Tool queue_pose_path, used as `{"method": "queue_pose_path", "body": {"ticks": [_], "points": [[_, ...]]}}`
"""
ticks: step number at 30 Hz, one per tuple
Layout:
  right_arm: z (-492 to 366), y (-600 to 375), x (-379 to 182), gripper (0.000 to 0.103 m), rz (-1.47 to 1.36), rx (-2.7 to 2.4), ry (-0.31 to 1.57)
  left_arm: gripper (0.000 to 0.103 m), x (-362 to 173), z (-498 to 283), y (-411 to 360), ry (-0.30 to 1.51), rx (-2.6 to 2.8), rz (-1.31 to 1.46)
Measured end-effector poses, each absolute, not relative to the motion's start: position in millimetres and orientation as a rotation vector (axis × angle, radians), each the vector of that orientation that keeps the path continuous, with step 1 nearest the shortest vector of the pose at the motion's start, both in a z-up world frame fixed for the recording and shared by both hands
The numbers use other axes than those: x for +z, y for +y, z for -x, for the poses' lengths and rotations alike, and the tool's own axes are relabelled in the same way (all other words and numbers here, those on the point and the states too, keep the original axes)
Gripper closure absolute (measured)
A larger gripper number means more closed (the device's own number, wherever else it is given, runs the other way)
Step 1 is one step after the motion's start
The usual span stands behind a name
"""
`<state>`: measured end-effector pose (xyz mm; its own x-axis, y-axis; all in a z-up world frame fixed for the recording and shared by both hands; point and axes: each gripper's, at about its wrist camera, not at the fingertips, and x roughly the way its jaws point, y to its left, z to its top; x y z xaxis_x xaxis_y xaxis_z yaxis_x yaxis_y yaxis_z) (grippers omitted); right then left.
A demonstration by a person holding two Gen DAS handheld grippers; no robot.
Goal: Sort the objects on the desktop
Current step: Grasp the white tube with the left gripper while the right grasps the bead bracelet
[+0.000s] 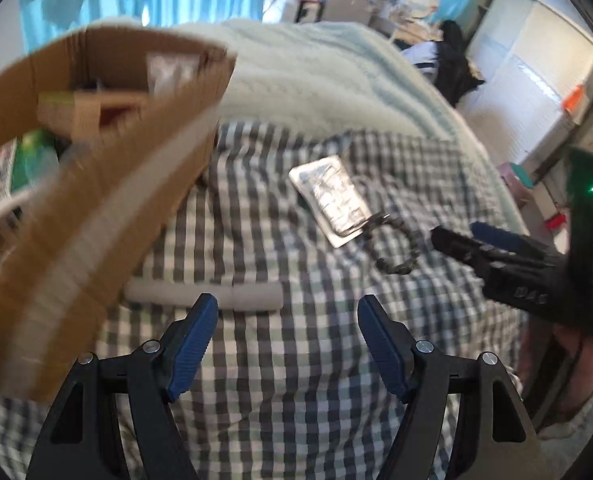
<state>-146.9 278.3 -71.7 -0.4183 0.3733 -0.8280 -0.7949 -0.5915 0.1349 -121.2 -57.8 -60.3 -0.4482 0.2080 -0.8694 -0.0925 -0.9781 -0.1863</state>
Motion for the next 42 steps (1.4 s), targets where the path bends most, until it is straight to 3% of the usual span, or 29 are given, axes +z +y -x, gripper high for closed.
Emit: {"method": "queue_pose_path", "body": {"ticks": [5, 10, 14, 16, 19, 30, 34, 38, 42], "points": [[145, 294, -94, 0.020, 1.054, 2.021, 0.706, 0.028, -96, 120, -55, -0.148, 2.543, 1.627], [156, 306, -120, 0.043, 1.133, 2.004, 0.700, 0.028, -102, 123, -64, -0.211, 2.595, 1.617], [162, 311, -135, 0.057, 1.193, 1.972, 0.662, 0.028, -107, 130, -65, -0.163, 2.593, 1.629], [162, 312, -137, 0.073, 1.217, 1.956, 0.625, 0.028, -110, 133, -64, -0.142, 2.582, 1.626], [154, 312, -135, 0.090, 1.225, 1.956, 0.602, 0.028, -112, 135, -62, -0.091, 2.573, 1.611], [120, 292, -102, 0.092, 1.159, 1.979, 0.627, 0.028, -111, 142, -64, 0.027, 2.513, 1.505], [119, 288, -99, 0.092, 1.159, 1.999, 0.655, 0.028, -114, 149, -65, 0.202, 2.486, 1.414], [131, 285, -103, 0.092, 1.176, 2.024, 0.661, 0.028, -114, 152, -64, 0.211, 2.454, 1.376], [132, 282, -103, 0.092, 1.180, 2.033, 0.662, 0.028, -118, 157, -51, 0.369, 2.447, 1.294]]}}
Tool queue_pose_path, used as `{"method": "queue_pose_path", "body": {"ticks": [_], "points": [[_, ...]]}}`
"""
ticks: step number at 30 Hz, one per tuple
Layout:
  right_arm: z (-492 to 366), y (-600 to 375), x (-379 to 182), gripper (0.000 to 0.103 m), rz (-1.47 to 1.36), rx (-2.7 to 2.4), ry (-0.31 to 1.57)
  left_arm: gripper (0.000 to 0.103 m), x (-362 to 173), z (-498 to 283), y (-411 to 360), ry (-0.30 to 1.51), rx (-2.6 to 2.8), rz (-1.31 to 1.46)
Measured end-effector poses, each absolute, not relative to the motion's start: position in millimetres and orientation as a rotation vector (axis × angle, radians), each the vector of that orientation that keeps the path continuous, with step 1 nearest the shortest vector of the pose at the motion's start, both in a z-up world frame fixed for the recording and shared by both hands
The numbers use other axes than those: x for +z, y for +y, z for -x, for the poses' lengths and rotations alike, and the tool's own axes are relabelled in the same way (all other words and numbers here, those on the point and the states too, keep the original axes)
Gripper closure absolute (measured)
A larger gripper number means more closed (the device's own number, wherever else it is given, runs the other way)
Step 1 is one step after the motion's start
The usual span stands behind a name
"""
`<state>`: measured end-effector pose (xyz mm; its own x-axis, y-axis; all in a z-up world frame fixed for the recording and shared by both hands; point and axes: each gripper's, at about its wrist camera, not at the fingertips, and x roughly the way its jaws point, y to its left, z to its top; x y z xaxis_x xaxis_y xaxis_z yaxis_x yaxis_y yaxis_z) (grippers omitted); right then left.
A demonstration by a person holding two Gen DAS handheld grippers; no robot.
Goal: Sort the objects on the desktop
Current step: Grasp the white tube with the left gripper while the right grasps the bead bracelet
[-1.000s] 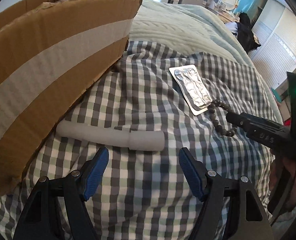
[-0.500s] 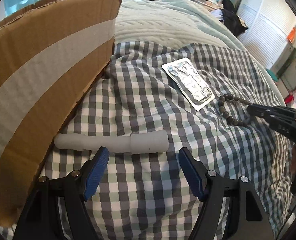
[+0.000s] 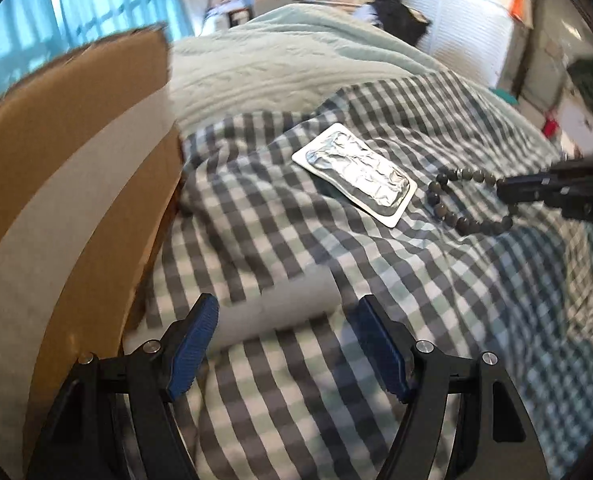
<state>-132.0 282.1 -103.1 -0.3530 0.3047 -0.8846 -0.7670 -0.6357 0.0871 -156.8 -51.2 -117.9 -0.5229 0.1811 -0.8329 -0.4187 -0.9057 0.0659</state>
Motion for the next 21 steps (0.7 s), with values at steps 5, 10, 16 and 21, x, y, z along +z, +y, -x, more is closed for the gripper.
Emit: {"method": "queue_pose_path", "body": {"ticks": [5, 10, 16, 21], "points": [[133, 282, -102, 0.092, 1.178, 2.037, 0.665, 0.059, -126, 172, -52, 0.336, 2.393, 1.313], [134, 279, -98, 0.092, 1.173, 2.050, 0.662, 0.068, -122, 159, -53, 0.319, 2.384, 1.290], [138, 271, -82, 0.092, 1.149, 2.089, 0.644, 0.068, -106, 147, -53, 0.256, 2.403, 1.284], [139, 263, -59, 0.092, 1.112, 2.125, 0.622, 0.068, -84, 145, -54, 0.149, 2.406, 1.269]]}}
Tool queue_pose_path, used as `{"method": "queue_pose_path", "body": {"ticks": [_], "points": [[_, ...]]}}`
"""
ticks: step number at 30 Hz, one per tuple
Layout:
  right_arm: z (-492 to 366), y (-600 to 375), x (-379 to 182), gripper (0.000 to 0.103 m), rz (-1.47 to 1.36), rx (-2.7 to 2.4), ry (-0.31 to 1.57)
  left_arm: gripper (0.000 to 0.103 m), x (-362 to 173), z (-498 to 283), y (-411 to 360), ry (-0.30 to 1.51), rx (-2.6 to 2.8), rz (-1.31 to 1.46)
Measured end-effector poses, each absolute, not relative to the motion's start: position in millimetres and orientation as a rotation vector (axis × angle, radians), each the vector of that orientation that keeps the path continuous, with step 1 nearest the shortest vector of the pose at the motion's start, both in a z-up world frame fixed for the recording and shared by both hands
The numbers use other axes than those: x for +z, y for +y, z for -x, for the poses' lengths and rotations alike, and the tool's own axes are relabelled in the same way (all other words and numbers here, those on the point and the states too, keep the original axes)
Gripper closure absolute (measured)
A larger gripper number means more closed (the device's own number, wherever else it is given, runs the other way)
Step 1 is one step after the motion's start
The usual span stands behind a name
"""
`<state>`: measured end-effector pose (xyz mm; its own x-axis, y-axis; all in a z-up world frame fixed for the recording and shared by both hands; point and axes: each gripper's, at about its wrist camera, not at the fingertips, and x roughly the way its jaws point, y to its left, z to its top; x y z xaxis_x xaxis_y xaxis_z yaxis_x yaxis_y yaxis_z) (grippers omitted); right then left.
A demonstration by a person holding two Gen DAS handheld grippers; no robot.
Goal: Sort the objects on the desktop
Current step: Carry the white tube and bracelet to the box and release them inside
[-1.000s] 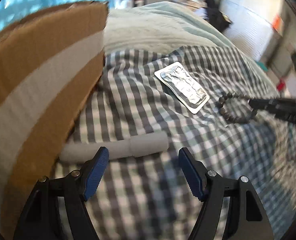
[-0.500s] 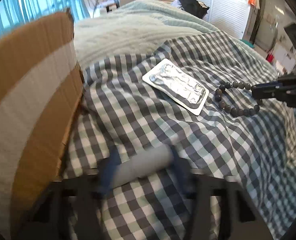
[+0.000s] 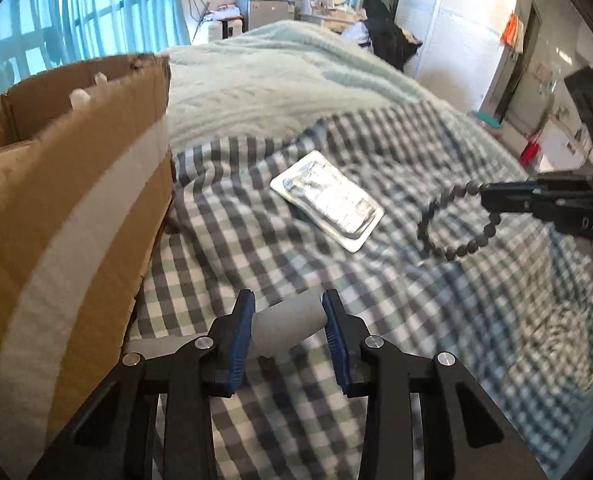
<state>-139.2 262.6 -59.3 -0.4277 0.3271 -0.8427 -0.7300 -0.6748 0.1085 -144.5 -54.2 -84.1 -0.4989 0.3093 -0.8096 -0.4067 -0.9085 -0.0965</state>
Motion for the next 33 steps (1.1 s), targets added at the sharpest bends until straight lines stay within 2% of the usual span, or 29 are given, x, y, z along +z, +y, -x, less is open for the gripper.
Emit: {"method": "queue_pose_path", "body": {"ticks": [14, 21, 32, 33], "points": [[155, 231, 0, 0.092, 1.036, 2.217, 0.539, 0.068, -18, 128, -58, -0.011, 2.445, 1.129], [176, 217, 42, 0.092, 0.975, 2.289, 0.483, 0.068, 37, 128, -69, -0.135, 2.481, 0.997], [251, 200, 121, 0.092, 0.854, 2.483, 0.312, 0.068, 108, 143, -141, -0.158, 2.759, 0.939], [261, 198, 126, 0.092, 0.848, 2.504, 0.304, 0.072, 111, 143, -150, -0.141, 2.808, 0.925]]}}
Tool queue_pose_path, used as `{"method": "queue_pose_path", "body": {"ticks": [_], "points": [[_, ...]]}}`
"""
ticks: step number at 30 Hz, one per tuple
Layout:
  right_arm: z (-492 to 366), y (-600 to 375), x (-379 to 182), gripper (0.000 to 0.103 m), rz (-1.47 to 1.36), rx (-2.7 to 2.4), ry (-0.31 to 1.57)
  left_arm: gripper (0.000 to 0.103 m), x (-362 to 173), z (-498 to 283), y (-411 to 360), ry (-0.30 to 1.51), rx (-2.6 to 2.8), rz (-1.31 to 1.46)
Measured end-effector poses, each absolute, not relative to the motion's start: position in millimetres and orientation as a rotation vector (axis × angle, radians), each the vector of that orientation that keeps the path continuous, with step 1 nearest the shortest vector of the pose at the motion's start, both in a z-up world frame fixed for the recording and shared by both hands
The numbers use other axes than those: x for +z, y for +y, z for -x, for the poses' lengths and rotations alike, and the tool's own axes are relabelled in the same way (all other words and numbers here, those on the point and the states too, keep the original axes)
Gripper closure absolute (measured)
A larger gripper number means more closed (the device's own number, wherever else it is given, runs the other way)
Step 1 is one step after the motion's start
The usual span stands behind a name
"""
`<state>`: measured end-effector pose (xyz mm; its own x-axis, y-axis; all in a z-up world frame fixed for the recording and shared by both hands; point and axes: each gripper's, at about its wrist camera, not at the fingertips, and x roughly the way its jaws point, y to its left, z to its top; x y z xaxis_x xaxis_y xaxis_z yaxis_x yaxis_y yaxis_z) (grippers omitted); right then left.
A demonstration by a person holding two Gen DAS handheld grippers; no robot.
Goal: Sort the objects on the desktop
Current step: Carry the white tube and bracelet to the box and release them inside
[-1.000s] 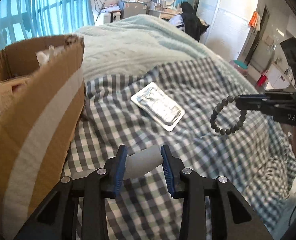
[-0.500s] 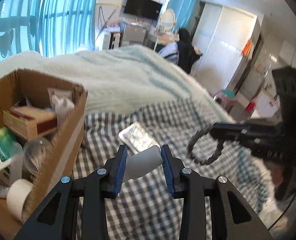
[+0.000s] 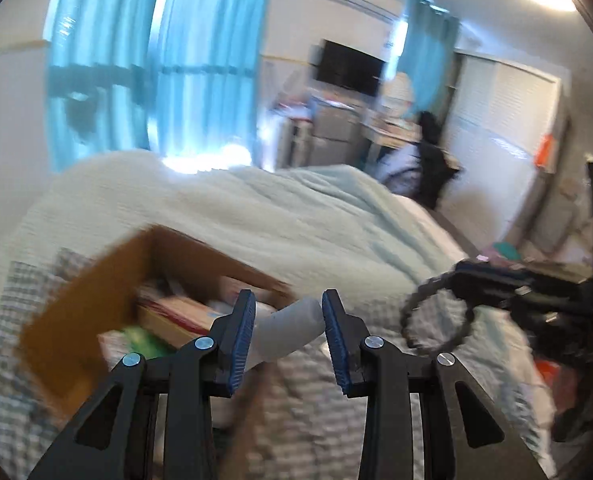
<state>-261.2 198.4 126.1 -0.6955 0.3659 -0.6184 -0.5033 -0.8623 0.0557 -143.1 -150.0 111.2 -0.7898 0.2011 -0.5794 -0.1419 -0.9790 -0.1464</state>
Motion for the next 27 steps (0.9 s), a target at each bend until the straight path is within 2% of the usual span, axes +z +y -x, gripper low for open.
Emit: {"method": "queue_pose_path", "body": {"ticks": [1, 11, 12, 13, 15, 17, 19, 21, 22, 23, 25, 27], "points": [[276, 197, 130, 0.092, 0.850, 2.533, 0.300, 0.076, 113, 143, -156, -0.132, 2.832, 0.914], [367, 200, 95, 0.092, 0.944, 2.619, 0.421, 0.078, 73, 152, -219, -0.201, 2.909, 1.025], [372, 202, 91, 0.088, 0.944, 2.616, 0.418, 0.078, 67, 152, -222, -0.207, 2.921, 1.046], [376, 203, 87, 0.065, 0.941, 2.609, 0.417, 0.077, 63, 151, -226, -0.217, 2.926, 1.061], [373, 206, 86, 0.032, 0.913, 2.597, 0.427, 0.070, 54, 152, -230, -0.248, 2.917, 1.111], [364, 210, 88, 0.032, 0.872, 2.597, 0.437, 0.044, 52, 148, -228, -0.267, 2.928, 1.124], [352, 215, 88, 0.032, 0.871, 2.550, 0.388, 0.043, 52, 146, -225, -0.264, 2.943, 1.109], [333, 221, 82, 0.032, 0.883, 2.485, 0.324, 0.037, 55, 143, -213, -0.208, 2.942, 1.107], [318, 225, 72, 0.032, 0.906, 2.437, 0.309, 0.030, 56, 143, -206, -0.184, 2.941, 1.102], [308, 228, 66, 0.032, 0.918, 2.410, 0.314, 0.025, 57, 139, -196, -0.167, 2.938, 1.088], [279, 236, 45, 0.032, 0.955, 2.316, 0.341, 0.020, 58, 139, -181, -0.145, 2.909, 1.077], [251, 245, 23, 0.032, 1.002, 2.225, 0.388, 0.020, 55, 135, -158, -0.124, 2.869, 1.092]]}}
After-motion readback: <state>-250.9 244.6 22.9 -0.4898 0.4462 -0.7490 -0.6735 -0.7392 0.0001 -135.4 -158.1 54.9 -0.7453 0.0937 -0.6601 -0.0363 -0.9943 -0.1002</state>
